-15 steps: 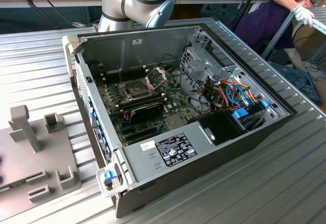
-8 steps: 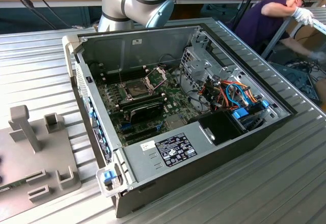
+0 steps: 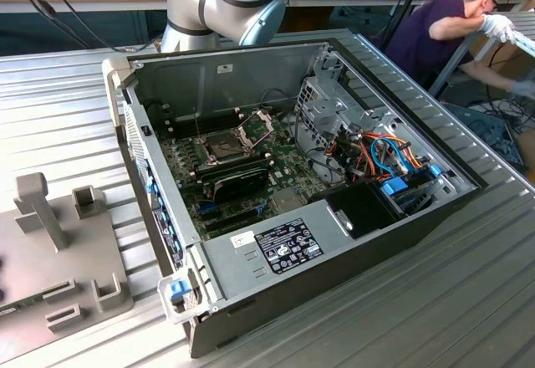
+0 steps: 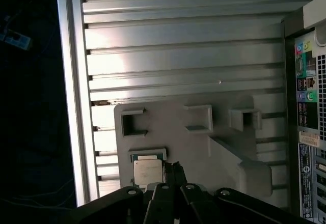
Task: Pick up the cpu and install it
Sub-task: 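Reach for the cpu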
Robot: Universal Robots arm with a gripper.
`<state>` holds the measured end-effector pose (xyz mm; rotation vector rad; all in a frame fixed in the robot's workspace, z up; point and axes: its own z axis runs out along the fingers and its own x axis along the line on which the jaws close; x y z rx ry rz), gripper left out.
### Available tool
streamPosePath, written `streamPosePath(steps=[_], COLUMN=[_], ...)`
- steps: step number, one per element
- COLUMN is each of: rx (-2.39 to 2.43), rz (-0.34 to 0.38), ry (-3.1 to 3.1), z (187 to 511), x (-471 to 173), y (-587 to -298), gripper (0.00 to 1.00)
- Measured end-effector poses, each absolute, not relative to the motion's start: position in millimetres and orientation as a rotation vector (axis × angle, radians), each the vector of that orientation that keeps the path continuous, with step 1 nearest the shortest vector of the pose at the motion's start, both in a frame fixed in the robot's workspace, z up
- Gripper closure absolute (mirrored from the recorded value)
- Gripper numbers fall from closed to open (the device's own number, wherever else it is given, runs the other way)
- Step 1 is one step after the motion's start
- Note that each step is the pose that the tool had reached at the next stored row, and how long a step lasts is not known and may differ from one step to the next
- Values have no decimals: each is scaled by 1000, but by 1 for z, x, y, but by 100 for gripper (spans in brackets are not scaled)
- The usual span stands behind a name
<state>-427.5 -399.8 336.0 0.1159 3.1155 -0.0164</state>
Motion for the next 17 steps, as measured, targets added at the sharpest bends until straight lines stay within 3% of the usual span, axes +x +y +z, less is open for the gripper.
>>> streamPosePath(steps=[17], rx=[115], rz=[-31], ry=[3116], z=[322], x=[-435], y=[-424], gripper=[89])
